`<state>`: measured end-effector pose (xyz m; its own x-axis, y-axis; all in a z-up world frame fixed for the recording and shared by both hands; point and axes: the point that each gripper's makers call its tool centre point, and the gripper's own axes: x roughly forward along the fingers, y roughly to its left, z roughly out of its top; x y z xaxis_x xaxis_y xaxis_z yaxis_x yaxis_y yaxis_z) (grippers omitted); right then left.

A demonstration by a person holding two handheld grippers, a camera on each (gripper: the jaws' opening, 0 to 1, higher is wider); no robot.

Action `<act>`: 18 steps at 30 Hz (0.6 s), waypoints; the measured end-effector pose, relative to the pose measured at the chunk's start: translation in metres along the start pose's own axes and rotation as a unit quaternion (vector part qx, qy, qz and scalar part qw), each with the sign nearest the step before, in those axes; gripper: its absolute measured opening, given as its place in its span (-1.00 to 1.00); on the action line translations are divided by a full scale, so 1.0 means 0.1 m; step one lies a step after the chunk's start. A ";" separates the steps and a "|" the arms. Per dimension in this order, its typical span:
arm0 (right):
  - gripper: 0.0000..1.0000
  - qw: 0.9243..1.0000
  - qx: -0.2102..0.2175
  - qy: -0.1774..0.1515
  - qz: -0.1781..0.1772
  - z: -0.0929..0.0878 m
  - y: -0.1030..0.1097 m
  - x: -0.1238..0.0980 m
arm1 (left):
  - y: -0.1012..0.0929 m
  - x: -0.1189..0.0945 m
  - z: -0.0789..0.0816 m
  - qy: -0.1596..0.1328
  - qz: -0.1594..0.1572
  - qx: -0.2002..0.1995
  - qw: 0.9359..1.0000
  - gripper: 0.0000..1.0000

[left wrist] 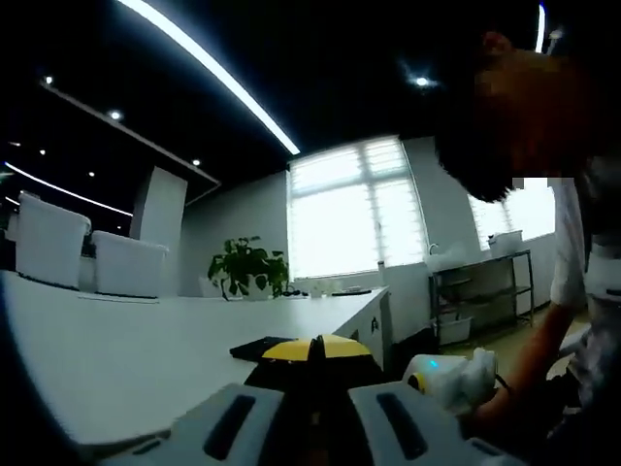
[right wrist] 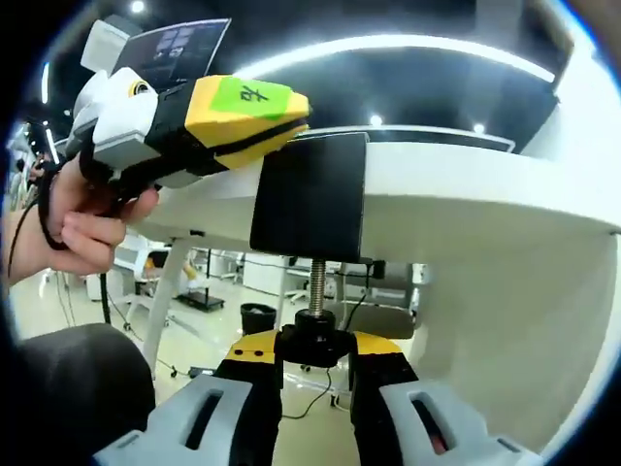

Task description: Clamp the fixed fixture on the desktop, loosen the retaining clip, secure it to the edge of the desk, and tighten the retaining clip.

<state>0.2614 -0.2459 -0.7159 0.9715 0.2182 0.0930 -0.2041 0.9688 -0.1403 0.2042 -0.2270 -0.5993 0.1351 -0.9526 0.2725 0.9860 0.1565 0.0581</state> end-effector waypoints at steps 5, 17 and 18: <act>-0.50 0.997 -0.012 0.017 0.075 0.00 0.03 0.01 | -0.03 -0.03 -0.01 0.014 0.010 0.031 0.999 -0.94; -0.50 0.961 0.025 0.024 0.275 -0.03 0.21 0.02 | -0.11 -0.14 -0.33 0.085 0.008 0.060 0.994 -0.94; -0.50 0.958 0.015 0.025 0.284 -0.04 0.20 0.03 | -0.12 -0.12 -0.33 0.084 0.007 0.055 0.995 -0.94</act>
<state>0.2604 -0.2263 -0.7220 0.7063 0.7069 -0.0377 -0.7051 0.6978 -0.1266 0.1944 -0.2256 -0.6350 0.1721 -0.9789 0.1106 0.9684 0.1887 0.1632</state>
